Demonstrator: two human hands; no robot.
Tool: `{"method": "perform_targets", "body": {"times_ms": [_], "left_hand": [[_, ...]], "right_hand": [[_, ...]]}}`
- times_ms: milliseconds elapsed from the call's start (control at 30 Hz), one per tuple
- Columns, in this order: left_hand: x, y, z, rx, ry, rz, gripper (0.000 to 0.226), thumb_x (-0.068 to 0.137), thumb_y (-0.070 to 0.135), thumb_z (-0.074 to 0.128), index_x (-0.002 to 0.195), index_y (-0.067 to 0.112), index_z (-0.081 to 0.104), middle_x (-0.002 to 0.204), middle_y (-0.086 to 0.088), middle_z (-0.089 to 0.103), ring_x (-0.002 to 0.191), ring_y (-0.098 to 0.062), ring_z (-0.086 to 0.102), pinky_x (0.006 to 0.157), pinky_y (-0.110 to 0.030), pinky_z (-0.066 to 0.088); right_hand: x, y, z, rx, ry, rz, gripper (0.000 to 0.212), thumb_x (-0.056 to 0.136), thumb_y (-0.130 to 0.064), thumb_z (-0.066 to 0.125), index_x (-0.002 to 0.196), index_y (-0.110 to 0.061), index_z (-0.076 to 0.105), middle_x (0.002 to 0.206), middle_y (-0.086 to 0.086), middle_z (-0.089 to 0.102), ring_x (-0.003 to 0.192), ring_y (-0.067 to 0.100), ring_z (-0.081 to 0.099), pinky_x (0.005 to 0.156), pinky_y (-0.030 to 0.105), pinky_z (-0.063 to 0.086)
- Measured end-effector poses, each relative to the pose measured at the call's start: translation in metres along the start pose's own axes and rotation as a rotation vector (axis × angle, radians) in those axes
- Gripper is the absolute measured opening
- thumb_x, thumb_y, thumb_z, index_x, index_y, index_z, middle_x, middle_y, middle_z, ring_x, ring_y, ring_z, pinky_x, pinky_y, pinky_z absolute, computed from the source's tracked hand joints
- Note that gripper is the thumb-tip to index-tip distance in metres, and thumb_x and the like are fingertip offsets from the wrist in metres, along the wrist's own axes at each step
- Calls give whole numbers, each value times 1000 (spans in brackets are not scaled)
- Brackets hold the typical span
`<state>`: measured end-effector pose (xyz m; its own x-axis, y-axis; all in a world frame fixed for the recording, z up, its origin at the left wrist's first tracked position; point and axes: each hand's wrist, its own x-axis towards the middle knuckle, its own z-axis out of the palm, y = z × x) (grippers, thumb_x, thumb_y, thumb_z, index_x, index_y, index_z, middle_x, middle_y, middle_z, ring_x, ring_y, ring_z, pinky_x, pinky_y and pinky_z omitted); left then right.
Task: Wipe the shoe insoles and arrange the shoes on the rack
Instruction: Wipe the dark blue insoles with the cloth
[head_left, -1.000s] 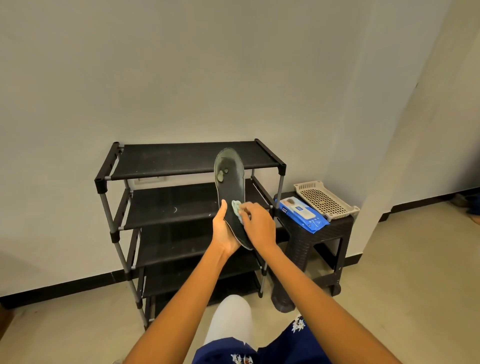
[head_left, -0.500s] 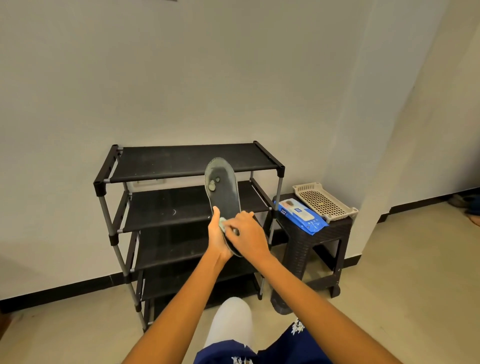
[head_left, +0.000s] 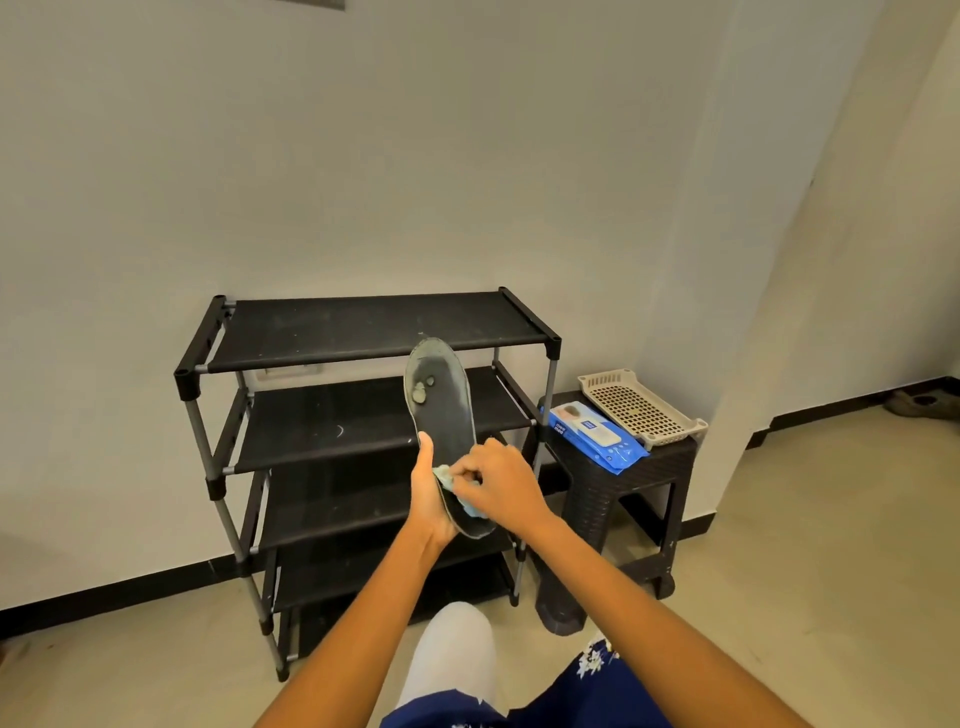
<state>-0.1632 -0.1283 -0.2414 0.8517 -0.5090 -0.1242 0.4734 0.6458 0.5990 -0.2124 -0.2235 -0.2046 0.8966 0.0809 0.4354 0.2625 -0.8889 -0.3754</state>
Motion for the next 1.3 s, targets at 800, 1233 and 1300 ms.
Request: {"method": "perform_targets", "body": {"times_ms": [800, 1233, 1300], "left_hand": [[0, 9, 7, -151, 34, -127, 64, 81, 61, 53, 114, 7, 61, 111, -13, 64, 103, -25, 60, 103, -41, 40], [-1, 10, 1, -254, 85, -81, 68, 81, 69, 47, 90, 4, 64, 99, -16, 68, 90, -29, 69, 78, -41, 58], [0, 13, 6, -250, 79, -60, 67, 83, 69, 45, 94, 4, 61, 103, -17, 65, 101, -30, 62, 89, -43, 50]], "right_hand": [[1, -3, 10, 328, 136, 375, 26, 93, -13, 55, 118, -8, 62, 111, 7, 61, 101, 13, 57, 88, 18, 44], [-22, -5, 22, -167, 186, -32, 16, 84, -30, 59, 78, -21, 71, 79, -5, 62, 74, 10, 48, 60, 28, 40], [-17, 11, 15, -218, 227, 37, 14, 86, -31, 59, 81, -22, 70, 77, -6, 60, 75, 10, 45, 61, 26, 34]]}}
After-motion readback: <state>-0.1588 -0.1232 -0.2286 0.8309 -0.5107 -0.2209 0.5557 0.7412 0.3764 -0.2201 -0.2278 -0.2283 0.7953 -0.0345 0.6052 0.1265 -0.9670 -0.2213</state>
